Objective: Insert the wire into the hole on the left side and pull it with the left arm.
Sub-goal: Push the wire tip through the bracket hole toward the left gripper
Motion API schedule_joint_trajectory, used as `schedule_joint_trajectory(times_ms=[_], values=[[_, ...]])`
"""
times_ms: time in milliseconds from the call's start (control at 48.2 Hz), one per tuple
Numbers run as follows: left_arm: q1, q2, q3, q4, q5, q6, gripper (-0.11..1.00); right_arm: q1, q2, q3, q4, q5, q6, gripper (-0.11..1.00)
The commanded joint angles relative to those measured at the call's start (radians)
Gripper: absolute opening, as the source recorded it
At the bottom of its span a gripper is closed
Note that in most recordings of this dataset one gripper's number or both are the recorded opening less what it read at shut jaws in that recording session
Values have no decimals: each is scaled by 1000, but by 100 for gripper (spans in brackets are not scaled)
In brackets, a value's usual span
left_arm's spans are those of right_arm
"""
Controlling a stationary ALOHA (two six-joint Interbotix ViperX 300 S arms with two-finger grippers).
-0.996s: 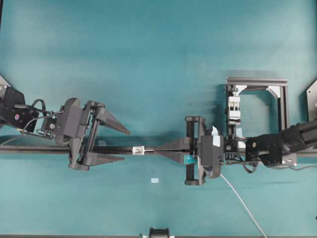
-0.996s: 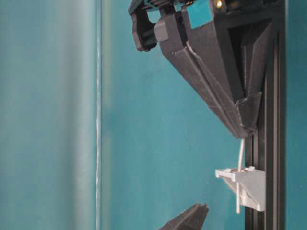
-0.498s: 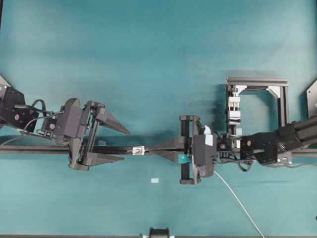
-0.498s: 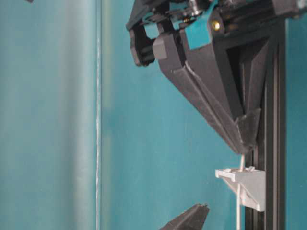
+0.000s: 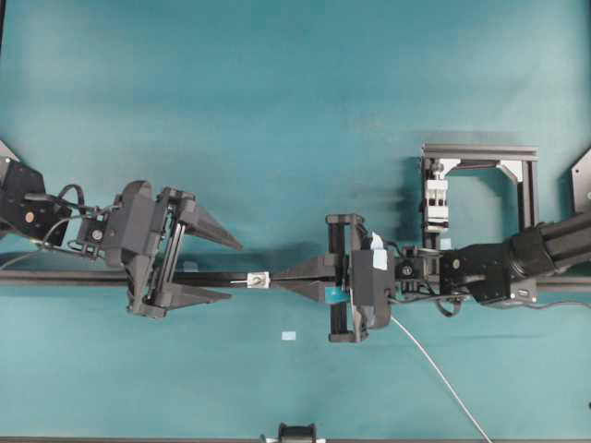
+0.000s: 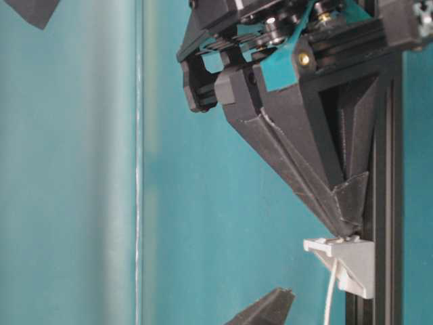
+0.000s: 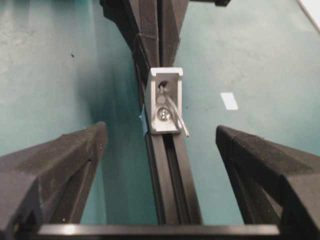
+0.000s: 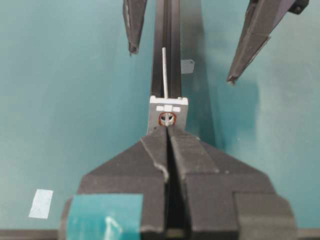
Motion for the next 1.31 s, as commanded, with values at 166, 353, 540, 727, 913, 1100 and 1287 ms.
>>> schedule_joint_trajectory(times_ms=[166, 353, 540, 727, 913, 1100, 1287], values=[[-2, -51, -26, 2, 54, -44, 30, -12, -14, -15, -2, -3, 0, 1], [-3, -41, -51, 2, 95, -80, 28, -12, -14, -15, -2, -3, 0, 1], [-3, -41, -58, 2, 149, -121, 29, -12, -14, -15, -2, -3, 0, 1], [-5, -41, -55, 2, 155, -132, 29, -12, -14, -15, -2, -3, 0, 1], [-5, -41, -57, 2, 155, -132, 24, -12, -14, -15, -2, -3, 0, 1], [-3, -41, -64, 3, 178, -132, 4, -12, -14, -15, -2, -3, 3, 1], [-5, -46, -67, 2, 210, -130, -10, -12, -15, -17, -2, -3, 8, 1]])
